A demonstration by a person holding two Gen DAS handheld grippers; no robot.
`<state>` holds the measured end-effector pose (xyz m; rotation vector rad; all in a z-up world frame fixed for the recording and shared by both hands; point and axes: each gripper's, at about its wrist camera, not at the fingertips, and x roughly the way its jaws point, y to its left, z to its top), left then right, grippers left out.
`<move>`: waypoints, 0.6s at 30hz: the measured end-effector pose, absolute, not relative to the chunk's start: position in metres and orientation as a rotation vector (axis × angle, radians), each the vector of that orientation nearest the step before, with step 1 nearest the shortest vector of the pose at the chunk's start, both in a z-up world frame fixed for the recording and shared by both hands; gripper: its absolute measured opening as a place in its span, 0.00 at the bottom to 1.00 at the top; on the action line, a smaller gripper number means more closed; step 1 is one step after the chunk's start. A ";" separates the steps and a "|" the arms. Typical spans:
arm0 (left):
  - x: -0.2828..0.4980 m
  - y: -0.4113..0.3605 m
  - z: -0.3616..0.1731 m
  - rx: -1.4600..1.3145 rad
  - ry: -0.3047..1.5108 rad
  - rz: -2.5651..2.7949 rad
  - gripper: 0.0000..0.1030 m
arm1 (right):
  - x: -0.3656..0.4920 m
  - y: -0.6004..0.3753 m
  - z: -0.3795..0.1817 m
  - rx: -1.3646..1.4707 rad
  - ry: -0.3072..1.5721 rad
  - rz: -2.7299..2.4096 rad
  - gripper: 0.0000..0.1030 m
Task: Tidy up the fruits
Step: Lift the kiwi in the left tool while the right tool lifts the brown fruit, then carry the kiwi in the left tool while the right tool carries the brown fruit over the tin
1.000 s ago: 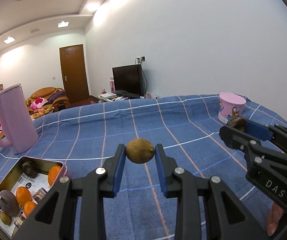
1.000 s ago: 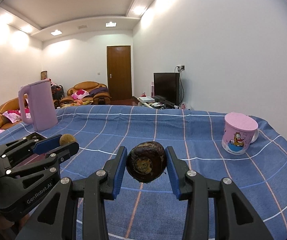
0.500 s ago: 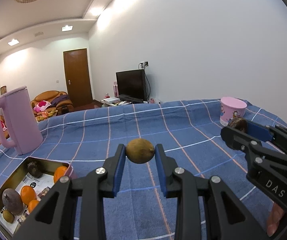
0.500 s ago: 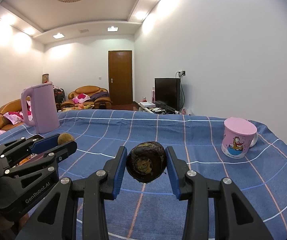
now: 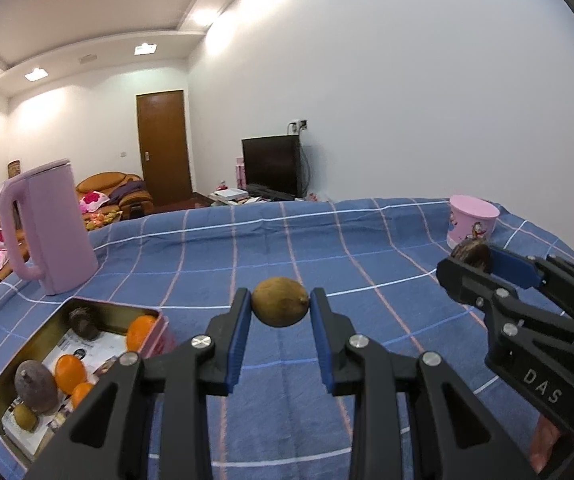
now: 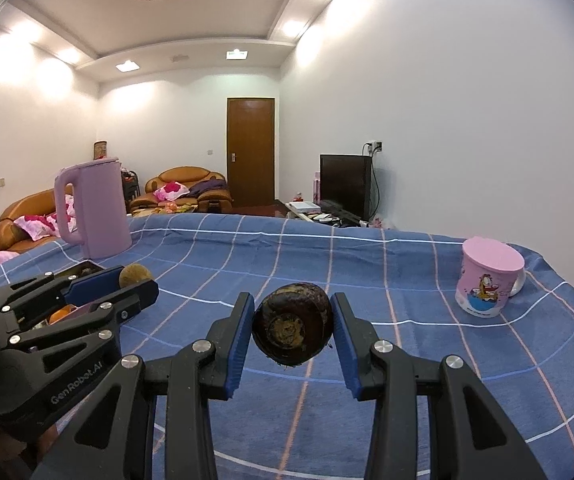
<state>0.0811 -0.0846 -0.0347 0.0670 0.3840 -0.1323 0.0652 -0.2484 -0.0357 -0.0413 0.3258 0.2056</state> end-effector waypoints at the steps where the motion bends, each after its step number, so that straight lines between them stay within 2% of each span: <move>1: 0.081 -0.082 -0.035 0.064 0.390 -0.130 0.31 | 0.065 -0.246 -0.036 -0.041 0.328 0.211 0.40; 18: 0.065 -0.032 -0.032 0.019 0.425 -0.048 0.31 | 0.059 -0.193 -0.038 -0.060 0.334 0.334 0.40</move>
